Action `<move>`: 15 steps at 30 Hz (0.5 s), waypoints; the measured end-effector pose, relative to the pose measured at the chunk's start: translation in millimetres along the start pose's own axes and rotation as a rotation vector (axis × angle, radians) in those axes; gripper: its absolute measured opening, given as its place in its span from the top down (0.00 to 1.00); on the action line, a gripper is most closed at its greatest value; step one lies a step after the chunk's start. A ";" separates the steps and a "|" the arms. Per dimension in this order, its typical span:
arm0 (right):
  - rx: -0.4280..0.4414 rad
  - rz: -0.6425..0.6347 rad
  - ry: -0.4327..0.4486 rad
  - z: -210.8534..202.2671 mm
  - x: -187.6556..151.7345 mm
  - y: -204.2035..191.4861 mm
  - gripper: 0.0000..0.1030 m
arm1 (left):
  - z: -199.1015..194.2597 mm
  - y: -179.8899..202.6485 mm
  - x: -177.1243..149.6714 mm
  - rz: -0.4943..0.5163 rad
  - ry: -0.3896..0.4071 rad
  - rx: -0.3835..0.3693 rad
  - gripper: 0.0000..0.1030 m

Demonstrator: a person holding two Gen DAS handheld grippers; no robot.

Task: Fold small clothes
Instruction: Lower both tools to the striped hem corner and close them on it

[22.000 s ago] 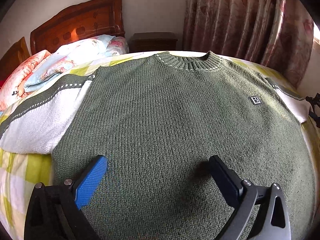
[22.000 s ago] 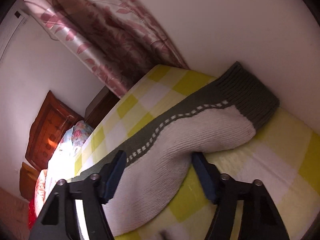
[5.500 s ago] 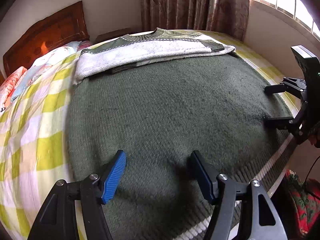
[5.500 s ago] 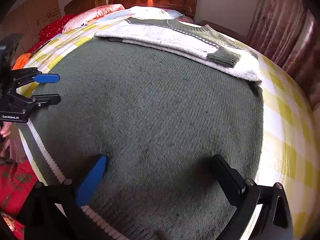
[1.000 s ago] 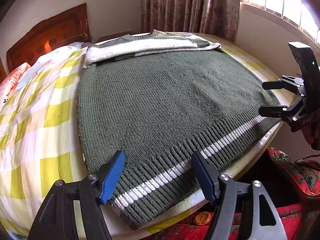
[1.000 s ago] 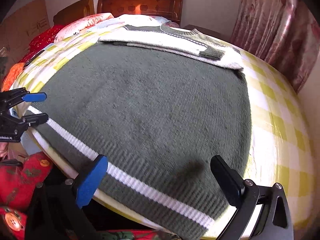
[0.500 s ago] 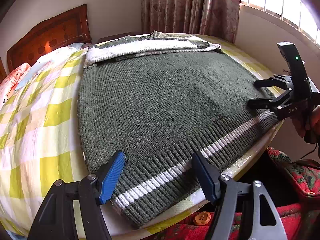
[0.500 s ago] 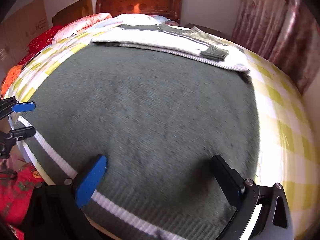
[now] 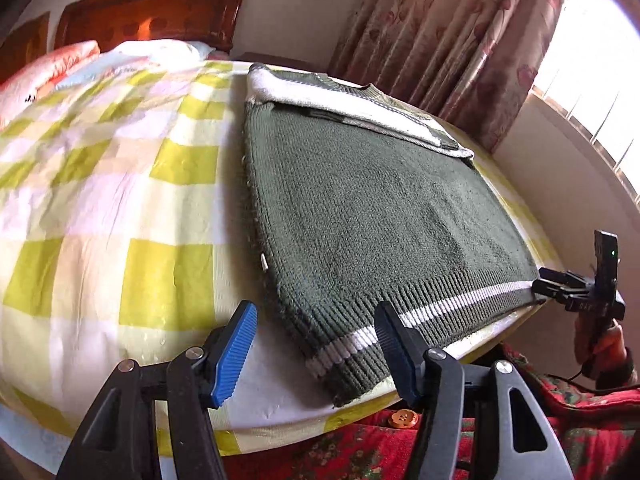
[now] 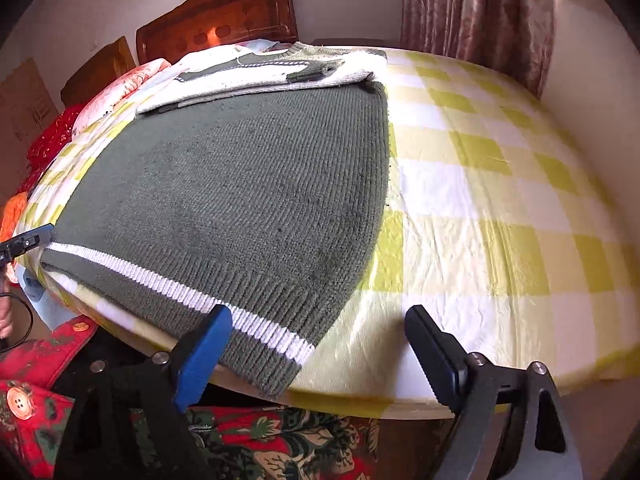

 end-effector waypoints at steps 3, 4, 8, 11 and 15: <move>0.034 -0.025 0.001 -1.4 1.0 -15.2 0.00 | 1.1 7.7 -4.8 0.015 0.001 -0.013 0.41; 0.044 -0.031 -0.001 0.3 2.3 -20.0 0.00 | 2.0 11.5 -5.8 0.031 -0.004 -0.005 0.41; 0.025 -0.020 -0.012 2.4 2.6 -24.1 0.00 | 0.2 19.2 -10.2 0.052 -0.029 0.002 0.40; 0.023 -0.006 -0.011 -0.4 0.1 -21.0 0.00 | -1.2 14.8 -10.9 -0.008 -0.020 -0.026 0.38; -0.010 -0.017 0.001 0.7 -0.7 -27.6 0.00 | 5.4 20.6 -5.1 -0.031 -0.032 -0.008 0.35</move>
Point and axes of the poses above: each gripper's, at about its wrist camera, not at the fingertips, and z roughly the way its jaws point, y to its right, x to its top, the point moved 1 cm from there along z, roughly the way its jaws point, and after that the axes turned 6 degrees about y, right-handed, at the moved point
